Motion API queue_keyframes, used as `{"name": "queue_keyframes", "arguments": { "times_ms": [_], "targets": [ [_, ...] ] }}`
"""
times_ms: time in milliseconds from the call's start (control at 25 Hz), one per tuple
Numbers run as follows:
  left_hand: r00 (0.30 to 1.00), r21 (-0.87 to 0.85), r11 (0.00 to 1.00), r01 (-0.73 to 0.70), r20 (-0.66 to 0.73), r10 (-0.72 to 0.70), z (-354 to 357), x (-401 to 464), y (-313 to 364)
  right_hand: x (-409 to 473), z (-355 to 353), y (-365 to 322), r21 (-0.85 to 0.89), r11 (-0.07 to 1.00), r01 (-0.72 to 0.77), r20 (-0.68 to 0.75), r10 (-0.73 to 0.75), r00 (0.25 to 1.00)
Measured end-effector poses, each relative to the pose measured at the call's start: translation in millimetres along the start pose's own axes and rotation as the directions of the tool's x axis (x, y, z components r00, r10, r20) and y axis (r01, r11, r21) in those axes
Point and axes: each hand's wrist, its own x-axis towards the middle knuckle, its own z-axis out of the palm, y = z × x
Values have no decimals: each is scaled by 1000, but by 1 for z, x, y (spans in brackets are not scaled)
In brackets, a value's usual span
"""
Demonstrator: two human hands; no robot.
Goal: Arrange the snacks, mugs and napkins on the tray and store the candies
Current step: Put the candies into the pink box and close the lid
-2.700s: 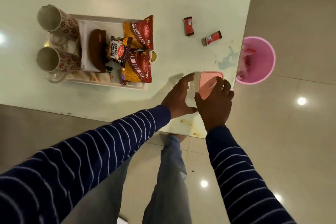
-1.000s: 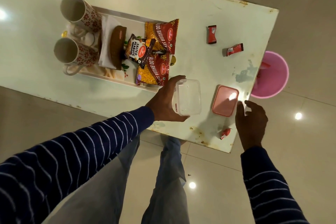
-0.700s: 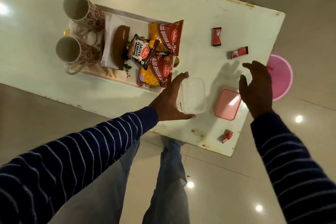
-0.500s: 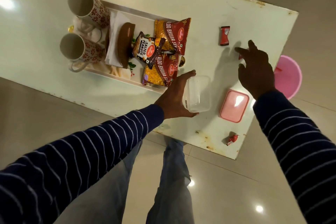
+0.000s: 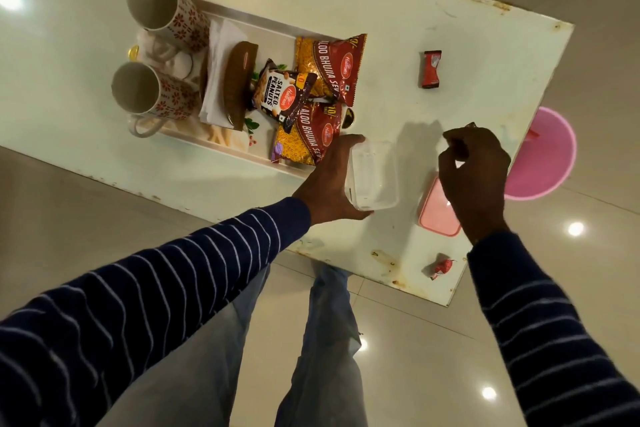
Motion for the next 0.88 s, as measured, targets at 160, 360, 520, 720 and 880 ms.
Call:
{"name": "queue_keyframes", "arguments": {
  "times_ms": [160, 360, 520, 720, 880],
  "targets": [
    [1000, -8, 1000, 5, -3, -5, 0, 5, 2, -46, 1, -47, 147, 985, 86, 24, -91, 996],
    [999, -53, 998, 44, 10, -44, 2, 10, 2, -56, 10, -60, 112, 980, 167, 160, -183, 970],
    [999, -78, 996, 43, -6, -44, 0, 7, 0, 3, 10, -49, 122, 989, 88, 27, -92, 995],
    [998, -85, 995, 52, 23, -50, 8, 0, -1, 88, 38, -14, -250, 960, 127, 369, -27, 929],
    [999, -87, 995, 51, 19, -50, 9, -3, -10, 81, 55, -4, -380, 907, 179, 360, -33, 932]
  ]
}}
